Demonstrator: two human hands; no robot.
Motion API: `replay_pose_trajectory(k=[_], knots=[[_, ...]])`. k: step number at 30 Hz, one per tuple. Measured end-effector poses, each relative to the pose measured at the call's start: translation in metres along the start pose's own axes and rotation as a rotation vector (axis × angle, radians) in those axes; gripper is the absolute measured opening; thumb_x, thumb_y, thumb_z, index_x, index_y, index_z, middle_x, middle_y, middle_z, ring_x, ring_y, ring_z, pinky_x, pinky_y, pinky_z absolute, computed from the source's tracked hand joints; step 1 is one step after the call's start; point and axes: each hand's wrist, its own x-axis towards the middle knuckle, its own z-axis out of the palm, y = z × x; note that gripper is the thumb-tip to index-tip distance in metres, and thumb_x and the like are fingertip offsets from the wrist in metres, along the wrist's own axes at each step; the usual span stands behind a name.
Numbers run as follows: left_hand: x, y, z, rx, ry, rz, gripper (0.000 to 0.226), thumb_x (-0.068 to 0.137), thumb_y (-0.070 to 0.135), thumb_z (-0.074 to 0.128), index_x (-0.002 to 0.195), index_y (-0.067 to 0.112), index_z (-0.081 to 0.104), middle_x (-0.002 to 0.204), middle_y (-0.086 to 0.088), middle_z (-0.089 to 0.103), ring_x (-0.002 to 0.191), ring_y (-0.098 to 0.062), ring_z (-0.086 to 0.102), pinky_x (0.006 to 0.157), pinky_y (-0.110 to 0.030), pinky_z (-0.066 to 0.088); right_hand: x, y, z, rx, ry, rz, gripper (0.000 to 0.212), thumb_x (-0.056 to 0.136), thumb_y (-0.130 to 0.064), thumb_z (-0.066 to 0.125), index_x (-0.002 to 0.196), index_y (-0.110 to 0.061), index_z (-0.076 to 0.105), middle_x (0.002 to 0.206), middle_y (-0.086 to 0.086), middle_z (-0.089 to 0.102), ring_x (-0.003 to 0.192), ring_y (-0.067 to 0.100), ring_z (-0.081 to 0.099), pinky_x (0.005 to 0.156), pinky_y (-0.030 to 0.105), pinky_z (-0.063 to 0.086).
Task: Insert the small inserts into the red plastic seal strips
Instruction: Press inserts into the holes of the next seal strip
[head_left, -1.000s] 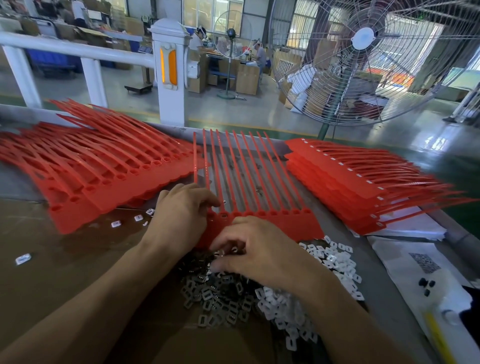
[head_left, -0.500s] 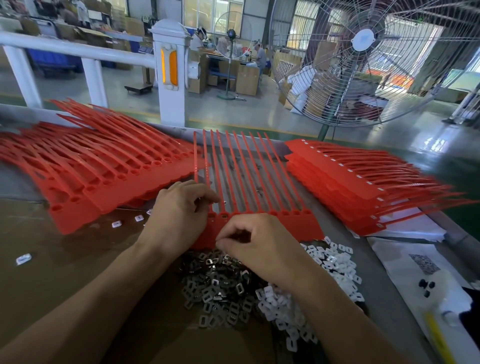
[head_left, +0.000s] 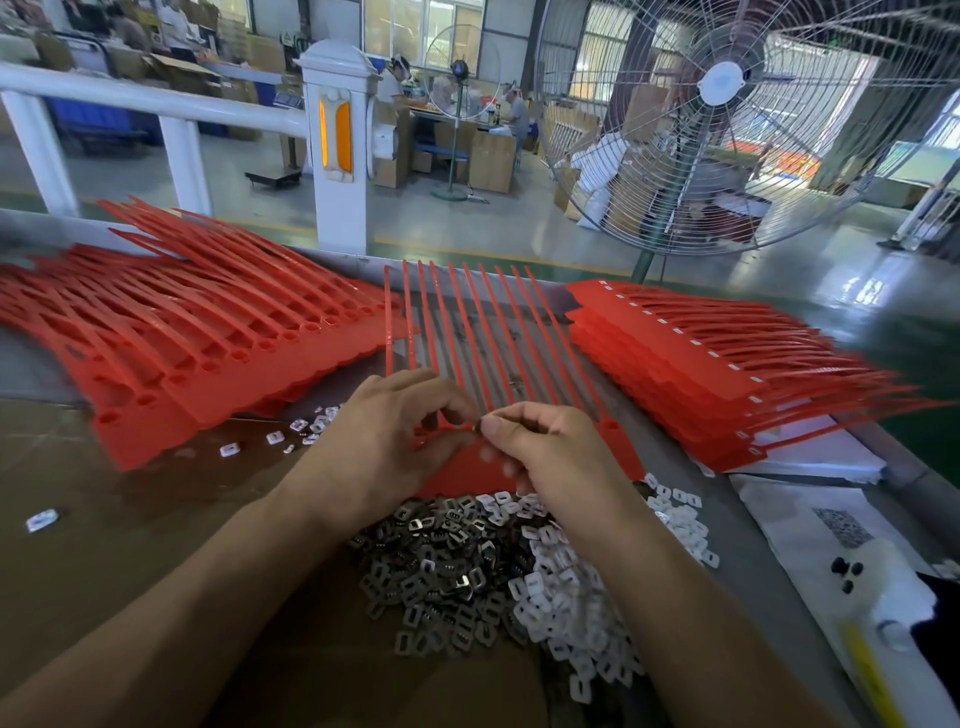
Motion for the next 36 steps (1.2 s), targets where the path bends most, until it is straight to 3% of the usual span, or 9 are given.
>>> replay_pose_trajectory(k=[6, 10, 15, 20, 23, 28, 36], knots=[[0.0004, 0.0044, -0.0033, 0.083, 0.011, 0.044, 0.017, 0.089, 0.04, 0.067, 0.1, 0.028, 0.07, 0.094, 0.016, 0.064, 0.086, -0.002, 0.059, 0.081, -0.039, 0.046, -0.0011, -0.0004, 0.0005, 0.049, -0.004, -0.012, 0.015, 0.1, -0.035, 0.067, 0.094, -0.026, 0.078, 0.081, -0.004, 0.076, 0.064, 0.003, 0.057, 0.064, 0.026, 0.048], [0.0005, 0.0048, -0.0034, 0.057, 0.085, -0.015, 0.013, 0.093, 0.038, 0.063, 0.093, 0.029, 0.072, 0.088, 0.016, 0.064, 0.084, -0.004, 0.06, 0.08, -0.035, 0.047, -0.0015, 0.0008, 0.0028, 0.014, 0.034, -0.079, 0.015, 0.1, -0.04, 0.065, 0.096, -0.03, 0.076, 0.086, -0.01, 0.076, 0.069, -0.003, 0.062, 0.072, 0.025, 0.048], [0.0012, 0.0034, 0.0005, -0.14, 0.079, -0.109, 0.012, 0.093, 0.035, 0.066, 0.089, 0.025, 0.073, 0.082, 0.012, 0.068, 0.079, -0.011, 0.065, 0.071, -0.03, 0.048, -0.0016, 0.0019, 0.0048, -0.049, 0.097, -0.195, 0.005, 0.097, -0.037, 0.07, 0.096, -0.036, 0.075, 0.09, -0.017, 0.074, 0.087, 0.002, 0.067, 0.084, 0.034, 0.055], [-0.0008, 0.0038, 0.0064, -0.429, 0.088, -0.293, 0.014, 0.095, 0.033, 0.068, 0.084, 0.027, 0.076, 0.081, 0.002, 0.071, 0.073, -0.014, 0.063, 0.068, -0.031, 0.05, -0.001, 0.0002, 0.0066, -0.124, 0.123, -0.334, 0.011, 0.095, -0.026, 0.075, 0.101, -0.035, 0.073, 0.095, -0.021, 0.072, 0.094, -0.003, 0.068, 0.078, 0.012, 0.051], [0.0012, 0.005, 0.0061, -0.547, 0.093, -0.341, 0.017, 0.095, 0.029, 0.069, 0.082, 0.021, 0.077, 0.08, -0.003, 0.073, 0.077, -0.024, 0.066, 0.073, -0.038, 0.052, 0.0001, -0.0004, 0.0091, -0.221, 0.168, -0.447, 0.015, 0.092, -0.02, 0.078, 0.101, -0.032, 0.073, 0.094, -0.019, 0.071, 0.096, -0.003, 0.066, 0.079, 0.008, 0.049], [0.0014, 0.0068, 0.0027, -0.655, 0.07, -0.385, 0.02, 0.094, 0.026, 0.069, 0.079, 0.016, 0.077, 0.078, -0.004, 0.073, 0.071, -0.007, 0.062, 0.069, -0.018, 0.048, 0.0036, -0.0025, 0.0054, -0.339, 0.202, -0.554, 0.019, 0.091, -0.018, 0.079, 0.106, -0.026, 0.075, 0.098, -0.015, 0.07, 0.098, 0.001, 0.065, 0.081, 0.01, 0.05], [0.0019, 0.0078, -0.0016, -0.677, 0.016, -0.461, 0.024, 0.095, 0.029, 0.068, 0.082, 0.011, 0.077, 0.08, -0.01, 0.073, 0.071, -0.019, 0.062, 0.071, -0.044, 0.048, 0.0071, -0.0035, 0.0007, -0.393, 0.157, -0.581, 0.008, 0.091, -0.016, 0.079, 0.097, -0.02, 0.078, 0.09, -0.015, 0.067, 0.089, 0.008, 0.065, 0.075, 0.014, 0.047]])
